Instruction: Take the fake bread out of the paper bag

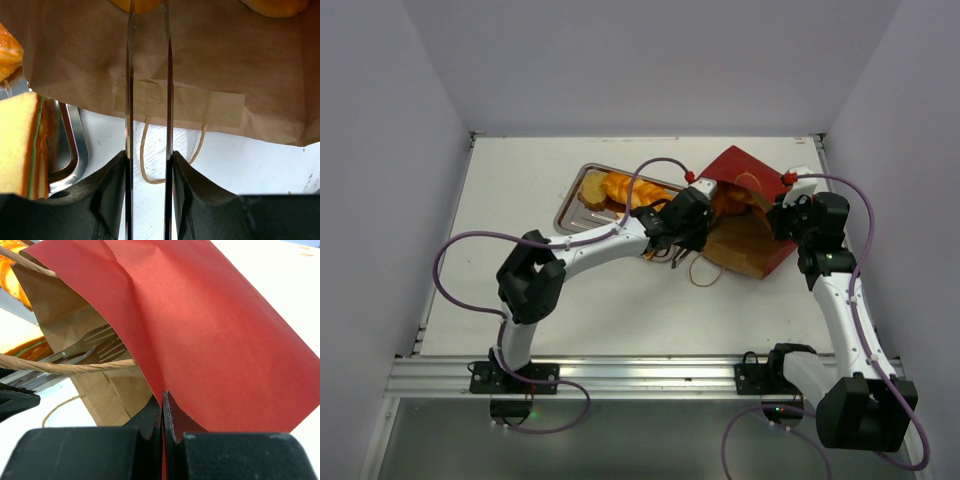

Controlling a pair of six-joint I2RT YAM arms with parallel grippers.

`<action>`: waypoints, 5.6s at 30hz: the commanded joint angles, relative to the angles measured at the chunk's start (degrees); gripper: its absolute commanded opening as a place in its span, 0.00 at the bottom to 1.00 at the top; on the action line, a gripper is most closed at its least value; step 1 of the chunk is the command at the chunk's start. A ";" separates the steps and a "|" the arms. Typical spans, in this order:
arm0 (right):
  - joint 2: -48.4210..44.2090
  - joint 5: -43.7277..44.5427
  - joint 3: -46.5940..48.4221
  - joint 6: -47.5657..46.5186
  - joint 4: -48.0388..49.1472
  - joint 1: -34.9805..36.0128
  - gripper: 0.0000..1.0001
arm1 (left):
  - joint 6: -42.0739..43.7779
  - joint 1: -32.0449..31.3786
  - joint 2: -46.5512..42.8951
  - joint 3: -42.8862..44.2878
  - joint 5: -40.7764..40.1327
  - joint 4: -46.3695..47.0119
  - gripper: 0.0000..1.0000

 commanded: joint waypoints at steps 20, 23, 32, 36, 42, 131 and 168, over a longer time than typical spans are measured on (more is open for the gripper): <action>-1.29 -1.26 1.35 0.08 1.59 -0.23 0.00 | 3.01 -2.08 6.78 12.42 -7.36 -5.64 0.45; -1.29 -1.26 1.26 0.08 1.59 -0.23 0.00 | 3.28 -2.08 8.62 15.06 -8.86 -7.13 0.45; -1.38 -1.52 1.35 0.16 1.51 -0.32 0.00 | 3.45 -2.08 11.80 19.46 -11.68 -9.42 0.39; -1.56 -1.52 1.17 0.16 1.51 -0.32 0.00 | 3.54 -2.08 12.32 19.81 -13.08 -9.51 0.23; -1.65 -1.52 1.26 0.25 1.59 -0.32 0.00 | 4.50 -2.17 10.83 17.88 -13.70 -8.02 0.00; -1.73 -1.79 0.91 0.08 1.59 -0.58 0.00 | -17.55 15.23 -48.85 -33.71 -20.20 -20.94 0.00; -1.82 -1.79 0.91 -0.01 1.59 -0.76 0.00 | -18.96 17.26 -42.87 -37.67 -17.74 -15.84 0.26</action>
